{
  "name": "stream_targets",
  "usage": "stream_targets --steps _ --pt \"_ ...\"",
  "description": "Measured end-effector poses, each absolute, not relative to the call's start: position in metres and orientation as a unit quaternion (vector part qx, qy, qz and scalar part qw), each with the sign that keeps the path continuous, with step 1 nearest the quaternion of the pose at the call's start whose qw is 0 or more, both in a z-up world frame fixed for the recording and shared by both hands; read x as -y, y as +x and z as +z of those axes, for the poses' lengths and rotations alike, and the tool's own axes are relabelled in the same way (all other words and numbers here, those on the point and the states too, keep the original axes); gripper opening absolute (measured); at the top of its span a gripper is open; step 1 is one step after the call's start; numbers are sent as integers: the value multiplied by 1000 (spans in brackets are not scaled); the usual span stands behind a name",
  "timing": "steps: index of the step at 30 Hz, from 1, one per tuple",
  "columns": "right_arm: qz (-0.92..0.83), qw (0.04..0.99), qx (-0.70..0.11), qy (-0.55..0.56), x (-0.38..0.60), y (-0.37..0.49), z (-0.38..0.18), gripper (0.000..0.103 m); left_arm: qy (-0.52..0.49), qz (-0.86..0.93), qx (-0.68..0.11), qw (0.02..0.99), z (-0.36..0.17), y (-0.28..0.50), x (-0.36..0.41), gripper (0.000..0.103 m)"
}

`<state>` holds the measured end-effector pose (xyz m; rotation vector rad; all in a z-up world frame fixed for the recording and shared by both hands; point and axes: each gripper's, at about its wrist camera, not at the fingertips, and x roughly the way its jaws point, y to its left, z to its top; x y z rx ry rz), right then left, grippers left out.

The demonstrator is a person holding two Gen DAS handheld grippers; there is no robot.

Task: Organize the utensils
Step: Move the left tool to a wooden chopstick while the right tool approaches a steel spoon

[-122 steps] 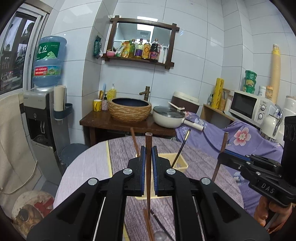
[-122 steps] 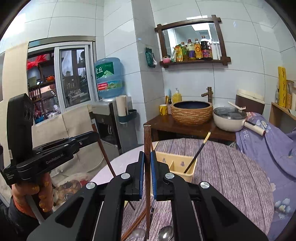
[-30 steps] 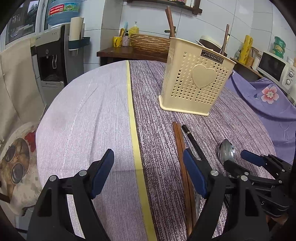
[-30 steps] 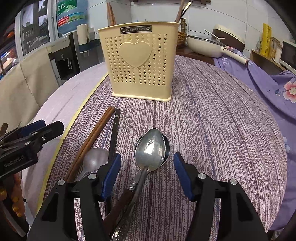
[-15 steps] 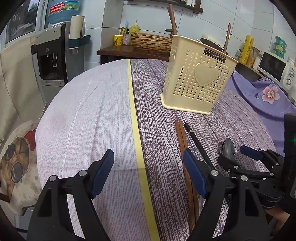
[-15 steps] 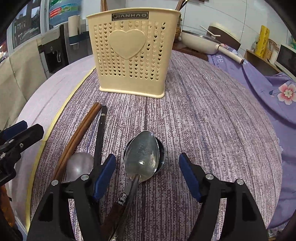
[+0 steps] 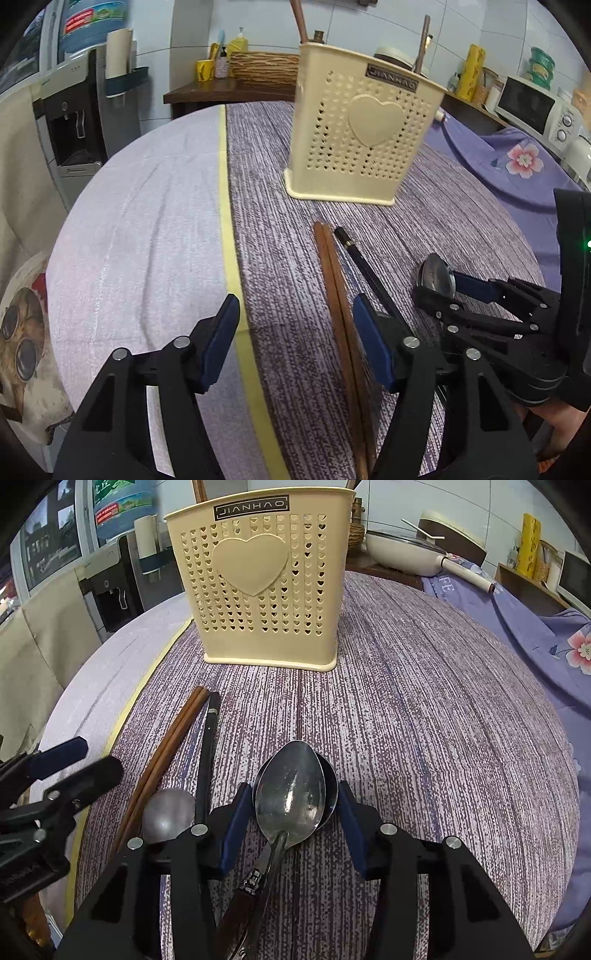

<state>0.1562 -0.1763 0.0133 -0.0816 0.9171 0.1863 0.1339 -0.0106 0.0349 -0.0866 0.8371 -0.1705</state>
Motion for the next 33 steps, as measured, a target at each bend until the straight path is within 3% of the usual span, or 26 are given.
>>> stream_targets --steps 8,18,33 --pt "97 893 -439 -6 187 157 16 46 -23 -105 -410 906 36 129 28 62" --pt "101 900 -423 4 196 153 25 46 -32 -100 -426 898 29 152 31 37" --pt "108 901 -420 1 195 149 26 46 2 -81 -430 899 23 164 35 30"
